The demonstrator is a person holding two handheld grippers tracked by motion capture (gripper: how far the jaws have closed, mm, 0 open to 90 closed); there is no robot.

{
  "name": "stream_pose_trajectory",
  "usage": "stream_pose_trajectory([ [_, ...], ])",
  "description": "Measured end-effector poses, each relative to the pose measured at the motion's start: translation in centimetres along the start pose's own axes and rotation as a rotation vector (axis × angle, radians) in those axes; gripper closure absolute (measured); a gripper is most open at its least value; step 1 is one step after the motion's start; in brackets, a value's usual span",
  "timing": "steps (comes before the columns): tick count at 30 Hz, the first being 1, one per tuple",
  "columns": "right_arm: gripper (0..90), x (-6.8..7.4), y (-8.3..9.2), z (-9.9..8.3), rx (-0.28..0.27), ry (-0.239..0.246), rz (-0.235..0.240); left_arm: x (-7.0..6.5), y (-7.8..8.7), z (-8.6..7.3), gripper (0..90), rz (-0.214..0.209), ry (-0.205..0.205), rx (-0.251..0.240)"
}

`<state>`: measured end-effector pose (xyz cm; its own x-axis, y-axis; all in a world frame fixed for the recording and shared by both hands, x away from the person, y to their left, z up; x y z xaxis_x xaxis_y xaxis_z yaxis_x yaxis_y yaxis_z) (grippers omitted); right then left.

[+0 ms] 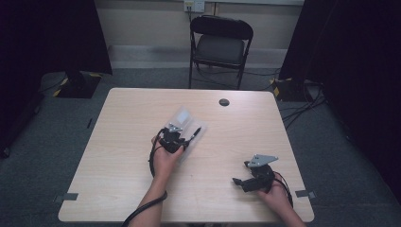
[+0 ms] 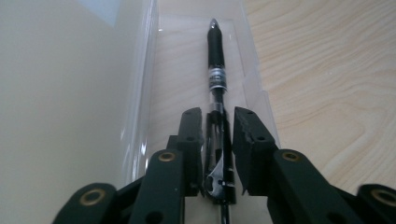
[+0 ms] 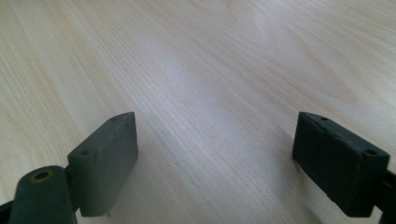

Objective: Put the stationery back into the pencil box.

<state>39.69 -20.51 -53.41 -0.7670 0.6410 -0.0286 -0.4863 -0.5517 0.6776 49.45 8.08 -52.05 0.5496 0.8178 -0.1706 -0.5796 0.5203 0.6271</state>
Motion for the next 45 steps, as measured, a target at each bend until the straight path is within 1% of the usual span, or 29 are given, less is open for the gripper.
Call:
stream_pose_trajectory([
  [2,13.4,0.0,0.0,0.0,0.0,0.0,0.0,0.0,0.2,0.1,70.2,-0.009,0.0,-0.007],
  [3,13.5,0.0,0.0,0.0,0.0,0.0,0.0,0.0,0.4,0.1,69.5,-0.005,-0.01,0.005],
  [6,13.5,0.0,0.0,0.0,0.0,0.001,0.0,0.0,0.8,0.2,66.2,-0.011,-0.009,-0.011],
  [8,13.5,0.0,0.0,0.0,0.0,0.001,0.0,0.1,0.9,0.2,63.0,-0.003,-0.01,-0.015],
  [9,13.4,0.0,0.0,0.0,0.0,0.001,0.0,0.0,1.2,0.2,60.8,-0.016,-0.007,-0.017],
  [10,13.5,0.0,0.0,0.0,0.0,0.0,0.0,-0.1,1.3,0.2,60.2,-0.024,-0.002,-0.035],
  [11,13.4,0.0,0.0,0.0,0.0,0.001,0.0,-0.1,1.6,0.1,60.1,-0.023,-0.029,-0.016],
  [12,13.4,0.0,0.0,0.0,0.0,0.001,0.0,-0.1,1.6,0.1,59.6,-0.023,-0.029,-0.016],
  [13,13.4,0.0,0.0,0.0,0.0,0.001,0.0,-0.2,1.7,0.1,59.6,-0.026,-0.041,-0.012],
  [14,13.4,0.0,0.0,0.0,0.0,0.001,0.0,-0.3,1.8,0.1,58.7,-0.025,-0.033,-0.02],
  [16,13.5,0.0,0.0,0.0,0.0,0.001,0.0,-0.5,2.3,-0.1,56.0,-0.036,-0.05,-0.014],
  [17,13.5,0.0,0.0,0.0,0.0,0.001,0.0,-0.7,2.4,-0.1,54.8,-0.05,-0.046,-0.022],
  [19,13.5,0.0,0.0,0.0,0.0,0.0,0.0,-0.8,2.5,-0.1,51.4,-0.048,-0.05,-0.025],
  [20,13.4,0.0,0.0,0.0,0.0,0.001,0.0,-1.0,2.7,-0.1,48.5,-0.06,-0.053,-0.03],
  [21,13.5,0.0,0.0,0.0,0.0,0.001,0.0,-1.1,2.9,-0.1,47.5,-0.06,-0.062,-0.027],
  [23,13.5,0.0,0.0,0.0,0.0,0.001,0.0,-1.2,3.1,-0.1,46.6,-0.06,-0.06,-0.027],
  [24,13.5,0.0,0.0,0.0,0.0,0.001,0.0,-1.4,3.3,-0.2,43.5,-0.07,-0.06,-0.025],
  [25,13.4,0.0,0.0,0.0,0.0,0.001,0.0,-1.4,3.3,-0.1,42.9,-0.076,-0.063,-0.034],
  [26,13.4,0.0,0.0,0.0,0.0,0.001,0.0,-1.4,3.5,-0.2,41.8,-0.073,-0.075,-0.028],
  [28,13.5,0.0,0.0,0.0,0.0,0.001,0.0,-1.6,3.7,-0.2,39.7,-0.083,-0.069,-0.043],
  [30,13.4,0.0,0.0,0.0,0.0,0.001,0.0,-1.6,4.0,-0.3,37.4,-0.092,-0.088,-0.037],
  [31,13.5,0.0,0.0,0.0,0.0,0.001,0.0,-1.7,4.2,-0.3,36.2,-0.085,-0.104,-0.026],
  [32,13.5,0.0,0.0,0.0,0.0,0.001,0.0,-1.7,4.3,-0.4,35.1,-0.103,-0.12,-0.031],
  [33,13.5,0.0,0.0,0.0,0.0,0.001,0.0,-1.9,4.4,-0.4,34.1,-0.104,-0.107,-0.035],
  [34,13.5,0.0,0.0,0.0,0.0,0.001,0.0,-2.0,4.5,-0.4,33.4,-0.108,-0.117,-0.031],
  [35,13.5,0.0,0.0,0.0,0.0,0.001,0.0,-2.2,4.6,-0.4,32.4,-0.119,-0.108,-0.033],
  [36,13.5,0.0,0.0,0.0,0.0,0.001,0.0,-2.3,4.8,-0.4,31.4,-0.12,-0.132,-0.024],
  [40,13.4,0.0,0.0,0.0,0.0,0.001,0.0,-2.8,5.2,-0.6,28.0,-0.139,-0.134,-0.037],
  [45,13.4,0.0,0.0,0.0,0.0,0.001,0.0,-3.1,5.9,-0.9,26.0,-0.152,-0.145,-0.029],
])
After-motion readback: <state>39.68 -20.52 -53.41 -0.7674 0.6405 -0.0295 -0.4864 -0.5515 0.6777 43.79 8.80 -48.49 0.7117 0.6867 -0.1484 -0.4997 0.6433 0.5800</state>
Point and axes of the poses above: each handheld gripper's, and its own axes: y roughly backward along the jaws, z roughly out of its top, x roughly to its left, the point moved 5 cm from there along -y, roughly forward along the jaws, and after that the axes turned 2 degrees about -z, right-handed, at the moved point
